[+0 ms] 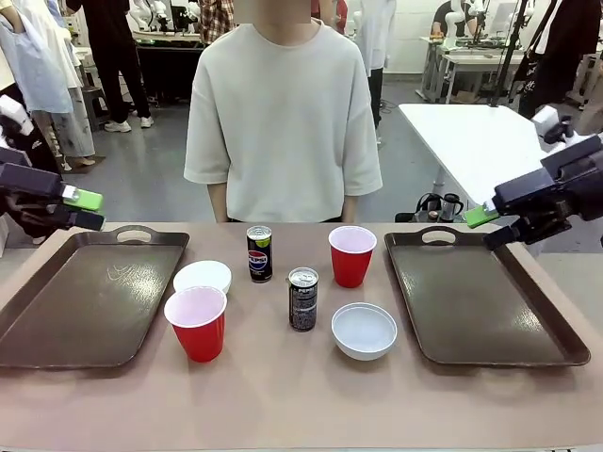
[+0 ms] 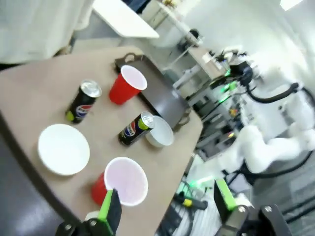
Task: Prepare tableware on both trays.
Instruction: Pick up a Picnic Bowl from the table and place it on a Handle tray.
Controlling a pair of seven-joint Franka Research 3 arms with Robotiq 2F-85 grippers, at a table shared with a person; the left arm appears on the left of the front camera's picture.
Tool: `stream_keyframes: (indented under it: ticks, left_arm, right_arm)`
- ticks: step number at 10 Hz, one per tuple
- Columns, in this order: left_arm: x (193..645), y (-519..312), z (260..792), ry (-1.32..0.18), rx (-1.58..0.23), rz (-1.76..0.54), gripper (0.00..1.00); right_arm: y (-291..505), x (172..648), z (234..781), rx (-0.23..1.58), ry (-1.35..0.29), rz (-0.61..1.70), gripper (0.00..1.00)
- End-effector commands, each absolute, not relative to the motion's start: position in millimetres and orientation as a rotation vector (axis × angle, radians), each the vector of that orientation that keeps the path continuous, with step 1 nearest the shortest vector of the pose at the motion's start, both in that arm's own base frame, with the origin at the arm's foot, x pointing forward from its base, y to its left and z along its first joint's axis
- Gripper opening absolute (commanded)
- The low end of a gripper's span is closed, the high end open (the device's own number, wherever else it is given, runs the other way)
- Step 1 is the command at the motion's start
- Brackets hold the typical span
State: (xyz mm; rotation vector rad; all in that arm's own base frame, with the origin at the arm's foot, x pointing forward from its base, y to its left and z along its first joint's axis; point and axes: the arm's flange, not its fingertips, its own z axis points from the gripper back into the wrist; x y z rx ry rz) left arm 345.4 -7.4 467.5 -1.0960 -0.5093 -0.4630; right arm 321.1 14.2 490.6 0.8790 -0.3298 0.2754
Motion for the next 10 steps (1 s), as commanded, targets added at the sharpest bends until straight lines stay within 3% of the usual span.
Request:
stream_keyframes:
  ticks: [1,5,6,10]
  left_arm:
    - [347,12,443,-0.478,-1.094,-0.345,1.0]
    - [336,22,441,-0.56,-0.945,-0.277,1.0]
    - [354,39,434,-0.473,-1.055,-0.252,1.0]
    - [354,39,434,-0.473,-1.055,-0.252,1.0]
  right_arm:
    - [7,318,462,0.972,-0.335,0.166,1.0]
    - [5,308,453,0.963,-0.349,0.137,1.0]
    - [-14,333,467,0.985,-0.322,0.089,1.0]
    - [-14,333,467,0.985,-0.322,0.089,1.0]
